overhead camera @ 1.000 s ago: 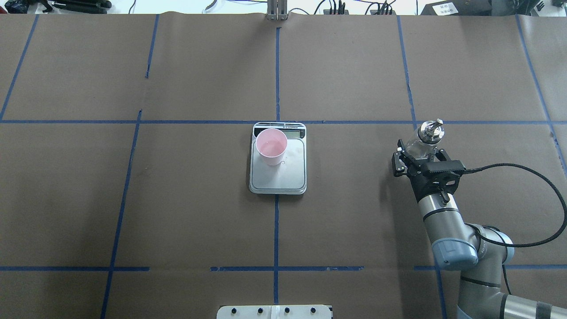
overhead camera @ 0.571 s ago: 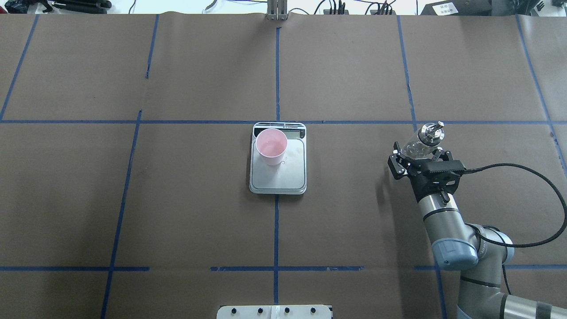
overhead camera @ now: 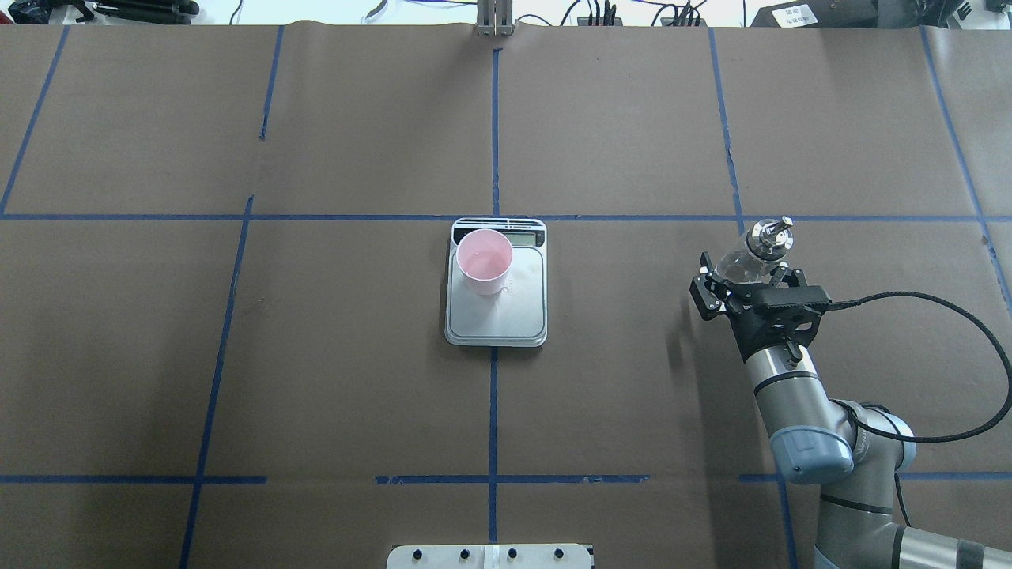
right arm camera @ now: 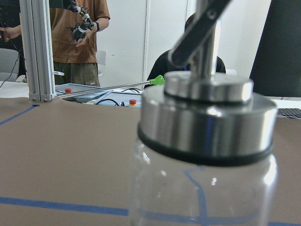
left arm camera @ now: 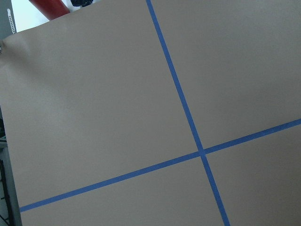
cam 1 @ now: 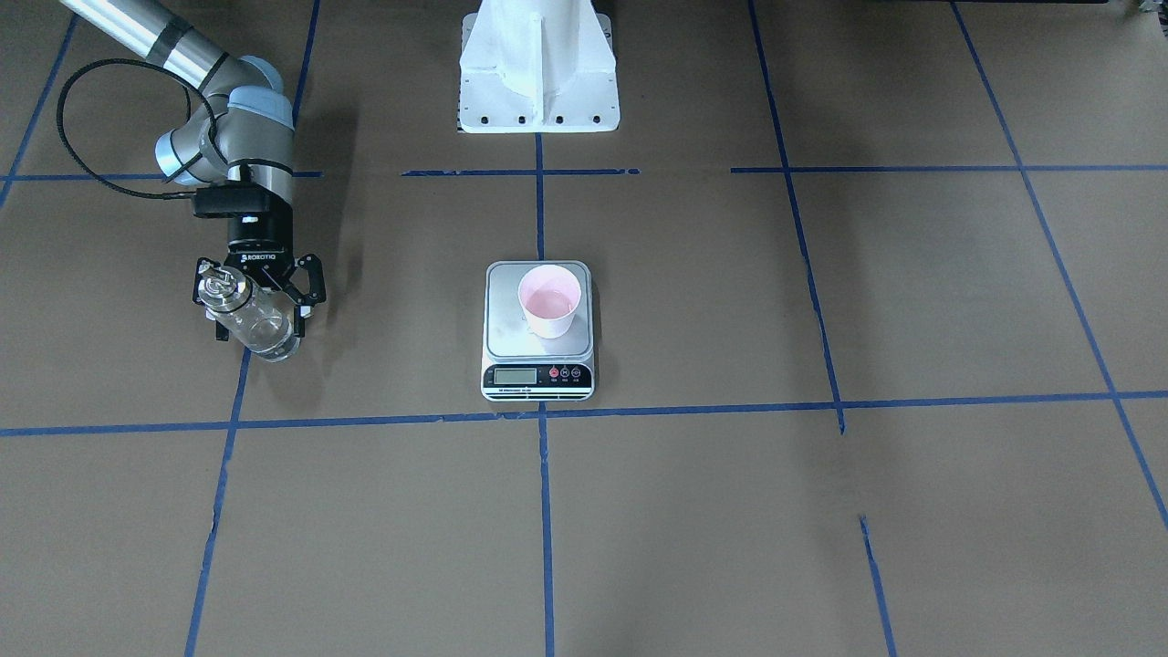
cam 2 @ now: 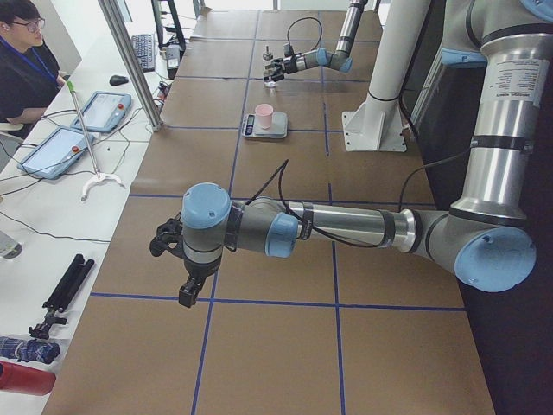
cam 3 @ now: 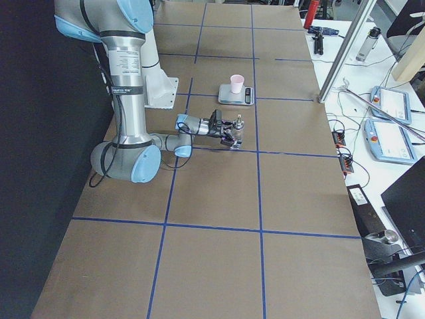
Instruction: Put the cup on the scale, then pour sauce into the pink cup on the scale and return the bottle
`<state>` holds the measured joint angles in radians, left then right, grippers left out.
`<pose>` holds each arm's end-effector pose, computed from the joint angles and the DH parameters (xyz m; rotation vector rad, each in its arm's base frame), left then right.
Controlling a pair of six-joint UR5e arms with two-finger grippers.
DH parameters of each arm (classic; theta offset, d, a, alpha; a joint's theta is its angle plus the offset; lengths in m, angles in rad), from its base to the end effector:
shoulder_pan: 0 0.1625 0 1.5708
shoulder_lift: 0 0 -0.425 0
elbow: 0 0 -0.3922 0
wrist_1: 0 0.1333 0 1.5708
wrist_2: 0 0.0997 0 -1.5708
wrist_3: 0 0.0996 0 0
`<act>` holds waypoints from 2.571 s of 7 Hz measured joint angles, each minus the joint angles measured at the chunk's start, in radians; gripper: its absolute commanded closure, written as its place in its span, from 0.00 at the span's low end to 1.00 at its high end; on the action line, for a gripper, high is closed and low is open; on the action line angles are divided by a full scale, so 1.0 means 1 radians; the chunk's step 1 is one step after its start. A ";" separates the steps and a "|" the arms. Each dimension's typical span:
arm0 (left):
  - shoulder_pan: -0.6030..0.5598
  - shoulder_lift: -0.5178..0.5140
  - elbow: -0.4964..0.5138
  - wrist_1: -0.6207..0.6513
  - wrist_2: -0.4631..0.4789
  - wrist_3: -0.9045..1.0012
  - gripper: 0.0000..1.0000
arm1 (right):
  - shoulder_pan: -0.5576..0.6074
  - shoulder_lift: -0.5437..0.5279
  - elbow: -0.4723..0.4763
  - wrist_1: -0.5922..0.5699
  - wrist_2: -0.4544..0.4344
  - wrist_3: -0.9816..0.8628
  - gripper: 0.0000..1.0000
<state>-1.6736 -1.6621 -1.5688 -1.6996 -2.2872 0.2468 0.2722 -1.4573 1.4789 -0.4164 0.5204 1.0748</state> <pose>-0.1233 -0.5331 0.6025 0.3302 0.6675 0.2154 -0.4459 -0.3526 0.5033 1.2399 -0.6316 0.4289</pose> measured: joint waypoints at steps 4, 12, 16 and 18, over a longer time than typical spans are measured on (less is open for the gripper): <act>0.001 -0.001 0.001 0.001 0.000 -0.001 0.00 | -0.065 -0.012 0.025 0.002 -0.087 0.001 0.00; 0.000 0.005 0.000 0.000 -0.001 0.001 0.00 | -0.286 -0.193 0.078 0.182 -0.282 -0.015 0.00; 0.000 0.007 -0.002 -0.001 -0.002 0.003 0.00 | -0.250 -0.298 0.063 0.535 -0.194 -0.226 0.00; 0.000 0.007 -0.002 -0.002 -0.002 0.003 0.00 | -0.082 -0.306 0.058 0.551 -0.001 -0.238 0.00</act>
<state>-1.6736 -1.6551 -1.5708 -1.7012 -2.2887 0.2500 0.1907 -1.7633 1.5371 0.1344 0.5196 0.8371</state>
